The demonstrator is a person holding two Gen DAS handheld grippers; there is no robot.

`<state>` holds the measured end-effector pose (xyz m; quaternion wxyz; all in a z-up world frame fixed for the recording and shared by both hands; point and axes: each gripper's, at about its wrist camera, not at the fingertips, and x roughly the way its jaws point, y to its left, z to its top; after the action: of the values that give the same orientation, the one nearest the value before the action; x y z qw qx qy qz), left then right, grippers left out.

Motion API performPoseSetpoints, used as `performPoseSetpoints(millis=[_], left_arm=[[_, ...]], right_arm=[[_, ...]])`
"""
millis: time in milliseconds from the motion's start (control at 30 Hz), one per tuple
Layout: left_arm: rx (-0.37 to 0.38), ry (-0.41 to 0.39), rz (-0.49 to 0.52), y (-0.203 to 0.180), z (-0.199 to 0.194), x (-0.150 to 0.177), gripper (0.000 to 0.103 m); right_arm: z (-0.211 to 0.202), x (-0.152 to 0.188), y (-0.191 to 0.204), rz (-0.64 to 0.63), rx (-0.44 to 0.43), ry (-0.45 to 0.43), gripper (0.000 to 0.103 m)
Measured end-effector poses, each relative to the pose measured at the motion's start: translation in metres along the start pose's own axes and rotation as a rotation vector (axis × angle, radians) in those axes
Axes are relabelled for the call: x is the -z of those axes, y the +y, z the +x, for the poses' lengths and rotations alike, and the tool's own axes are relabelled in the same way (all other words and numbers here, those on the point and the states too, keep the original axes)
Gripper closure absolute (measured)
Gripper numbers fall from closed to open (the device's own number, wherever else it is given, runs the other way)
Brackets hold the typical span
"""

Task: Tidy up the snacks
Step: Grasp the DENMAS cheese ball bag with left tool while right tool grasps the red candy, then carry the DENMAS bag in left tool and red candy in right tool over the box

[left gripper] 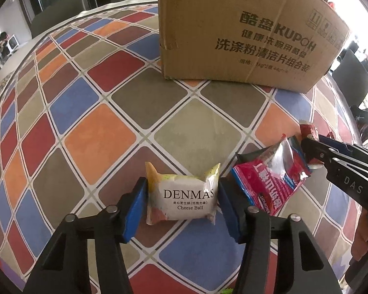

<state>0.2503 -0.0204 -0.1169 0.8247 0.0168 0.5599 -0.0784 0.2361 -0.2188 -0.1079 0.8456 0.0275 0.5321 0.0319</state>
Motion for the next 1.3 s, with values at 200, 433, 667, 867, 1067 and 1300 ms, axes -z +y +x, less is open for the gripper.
performPoseSetpoints(millis=[200, 433, 667, 867, 1067, 1300], left_arm=[[0.008, -0.009, -0.002, 0.001, 0.0, 0.0, 0.056], [-0.002, -0.036, 0.007, -0.001, -0.01, 0.0, 0.057], [0.0, -0.093, 0.013, -0.005, -0.033, -0.002, 0.057], [0.008, -0.144, 0.017, -0.01, -0.055, -0.003, 0.057], [0.012, -0.199, 0.032, -0.016, -0.077, -0.005, 0.057], [0.025, -0.268, 0.044, -0.023, -0.103, -0.013, 0.057]], right_arm=[[0.005, -0.003, -0.002, 0.001, -0.005, 0.007, 0.079], [-0.001, 0.002, 0.002, -0.003, -0.013, -0.01, 0.08], [-0.022, 0.005, 0.003, -0.006, -0.023, -0.055, 0.08], [-0.044, 0.007, 0.006, -0.01, -0.044, -0.101, 0.08], [-0.06, -0.002, 0.004, -0.014, -0.064, -0.147, 0.08], [-0.081, -0.008, 0.005, -0.017, -0.08, -0.205, 0.08]])
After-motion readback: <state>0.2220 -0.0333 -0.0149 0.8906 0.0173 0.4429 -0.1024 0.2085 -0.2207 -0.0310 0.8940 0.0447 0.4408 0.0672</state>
